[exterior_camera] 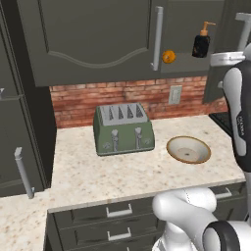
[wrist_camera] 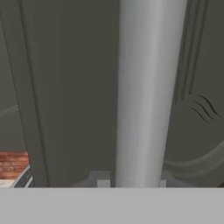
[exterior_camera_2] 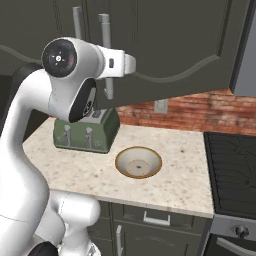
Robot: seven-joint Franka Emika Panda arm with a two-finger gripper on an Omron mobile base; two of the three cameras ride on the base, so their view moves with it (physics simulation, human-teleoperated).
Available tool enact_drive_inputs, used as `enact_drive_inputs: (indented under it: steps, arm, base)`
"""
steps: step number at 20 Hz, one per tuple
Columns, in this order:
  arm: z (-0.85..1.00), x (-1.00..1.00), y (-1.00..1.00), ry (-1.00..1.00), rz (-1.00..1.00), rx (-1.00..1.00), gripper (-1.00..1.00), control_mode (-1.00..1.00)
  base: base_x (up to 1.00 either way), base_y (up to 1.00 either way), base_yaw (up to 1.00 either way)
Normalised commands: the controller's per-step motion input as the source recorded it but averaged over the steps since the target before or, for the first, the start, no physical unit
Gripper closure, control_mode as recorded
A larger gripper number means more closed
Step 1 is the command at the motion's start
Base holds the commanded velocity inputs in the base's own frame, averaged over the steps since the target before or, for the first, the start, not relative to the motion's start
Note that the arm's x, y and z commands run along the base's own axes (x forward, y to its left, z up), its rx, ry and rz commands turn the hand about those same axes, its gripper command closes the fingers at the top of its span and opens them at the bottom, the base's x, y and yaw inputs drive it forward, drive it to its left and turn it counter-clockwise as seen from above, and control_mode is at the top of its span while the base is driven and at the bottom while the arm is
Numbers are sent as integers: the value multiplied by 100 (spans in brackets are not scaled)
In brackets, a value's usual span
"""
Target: Open the cabinet. Pick the mango and orange from the cabinet and place them into the bowl. Then close the cabinet.
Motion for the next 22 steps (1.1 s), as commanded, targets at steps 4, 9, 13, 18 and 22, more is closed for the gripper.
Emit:
enact_drive_inputs:
  steps: [4, 9, 13, 18, 22]
  arm:
    - [0, -21, 0, 0, 0, 0, 100, -100]
    - [0, -1, 0, 0, 0, 0, 100, -100]
    - [0, 0, 0, 0, 0, 0, -100, -100]
    - [0, -11, 0, 0, 0, 0, -100, -100]
    - [0, -45, 3, 0, 0, 0, -100, -100]
  base:
    - [0, 0, 0]
    - [0, 0, 0]
    - [0, 0, 0]
    - [0, 0, 0]
    - [0, 0, 0]
